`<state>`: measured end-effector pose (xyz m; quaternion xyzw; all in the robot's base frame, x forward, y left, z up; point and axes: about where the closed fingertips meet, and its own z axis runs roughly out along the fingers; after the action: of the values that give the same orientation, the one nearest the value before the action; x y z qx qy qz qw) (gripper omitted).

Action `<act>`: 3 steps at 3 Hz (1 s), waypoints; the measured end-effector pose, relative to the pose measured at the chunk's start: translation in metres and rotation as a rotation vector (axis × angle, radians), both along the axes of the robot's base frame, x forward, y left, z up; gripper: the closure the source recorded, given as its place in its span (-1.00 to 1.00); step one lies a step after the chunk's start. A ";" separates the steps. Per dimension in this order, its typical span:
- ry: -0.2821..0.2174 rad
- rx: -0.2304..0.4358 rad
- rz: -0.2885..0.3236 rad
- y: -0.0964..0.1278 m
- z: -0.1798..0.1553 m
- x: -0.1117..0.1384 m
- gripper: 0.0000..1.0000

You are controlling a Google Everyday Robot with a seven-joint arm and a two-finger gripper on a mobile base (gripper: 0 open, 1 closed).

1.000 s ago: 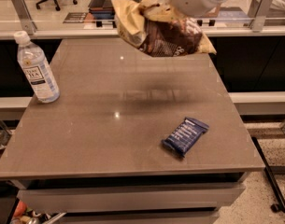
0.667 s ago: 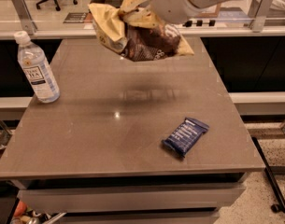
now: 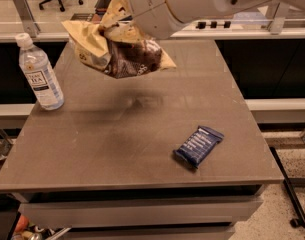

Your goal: Move brown chip bag near blue plastic bottle

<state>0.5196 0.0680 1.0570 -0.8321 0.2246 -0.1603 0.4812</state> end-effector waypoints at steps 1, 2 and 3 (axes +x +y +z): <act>0.014 0.022 0.079 0.015 -0.010 0.000 1.00; 0.022 0.041 0.133 0.027 -0.014 -0.005 0.63; 0.017 0.038 0.135 0.029 -0.011 -0.007 0.16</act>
Offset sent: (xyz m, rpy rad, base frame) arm -0.0055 0.0356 -0.0233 0.0704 0.0440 0.1930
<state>0.5125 0.0967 1.0461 -0.8373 0.1750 -0.1163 0.5048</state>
